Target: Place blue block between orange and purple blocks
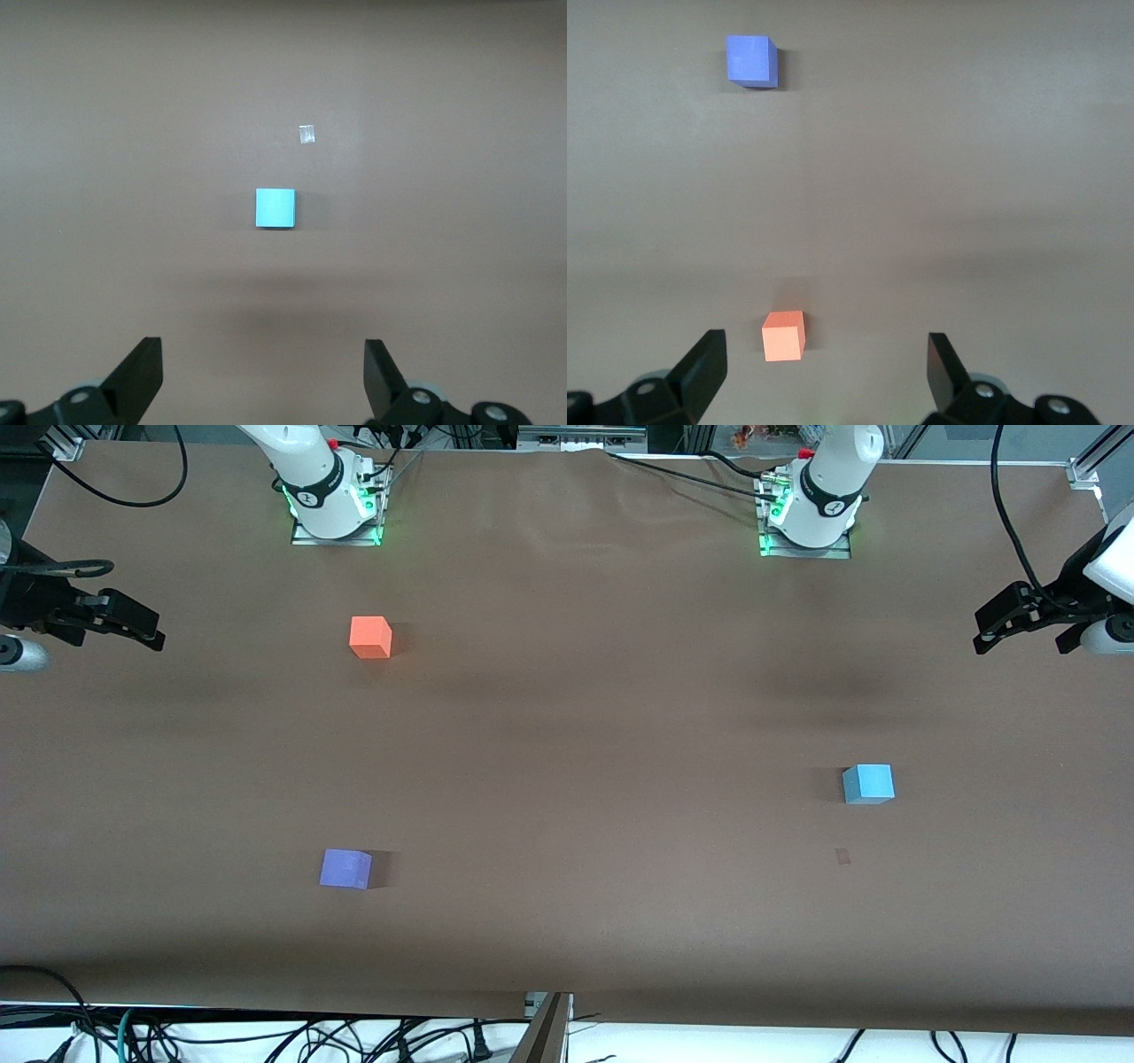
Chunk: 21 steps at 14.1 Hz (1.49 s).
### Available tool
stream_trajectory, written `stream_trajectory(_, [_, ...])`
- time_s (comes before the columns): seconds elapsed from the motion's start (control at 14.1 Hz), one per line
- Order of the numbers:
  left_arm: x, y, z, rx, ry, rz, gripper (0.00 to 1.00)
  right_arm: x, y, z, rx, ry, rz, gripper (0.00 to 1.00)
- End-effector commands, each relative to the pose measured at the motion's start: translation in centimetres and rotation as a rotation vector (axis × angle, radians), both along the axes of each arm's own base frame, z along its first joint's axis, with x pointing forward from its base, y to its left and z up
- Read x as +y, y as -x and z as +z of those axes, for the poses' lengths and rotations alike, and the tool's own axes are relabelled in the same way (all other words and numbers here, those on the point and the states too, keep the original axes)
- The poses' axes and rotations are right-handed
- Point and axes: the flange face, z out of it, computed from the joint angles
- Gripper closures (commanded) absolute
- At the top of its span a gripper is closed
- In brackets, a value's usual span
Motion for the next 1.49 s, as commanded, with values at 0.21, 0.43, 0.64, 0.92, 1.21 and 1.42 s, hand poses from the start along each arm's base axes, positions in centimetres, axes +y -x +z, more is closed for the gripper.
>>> stream_trajectory(0.21, [0.0, 0.3, -0.4, 0.009, 0.038, 0.016, 0.00, -0.4, -0.1, 0.0, -0.002, 0.007, 0.010, 0.00])
stream_trajectory(0.43, [-0.3, 0.3, -0.4, 0.009, 0.036, 0.014, 0.00, -0.4, -0.1, 0.0, -0.002, 0.009, 0.008, 0.00])
stream_trajectory(0.64, [0.0, 0.6, -0.9, 0.040, 0.036, 0.021, 0.00, -0.4, -0.1, 0.0, -0.002, 0.007, 0.010, 0.00])
stream_trajectory(0.92, [0.2, 0.7, -1.5, 0.075, 0.037, 0.043, 0.00, -0.4, -0.1, 0.0, -0.003, 0.007, 0.007, 0.00])
stream_trajectory(1.21, [0.2, 0.6, -1.5, 0.076, 0.037, 0.043, 0.00, -0.4, -0.1, 0.0, -0.002, 0.007, 0.007, 0.00])
stream_trajectory(1.42, [0.2, 0.5, -1.6, 0.078, 0.037, 0.043, 0.00, -0.4, -0.1, 0.0, -0.002, 0.007, 0.008, 0.00])
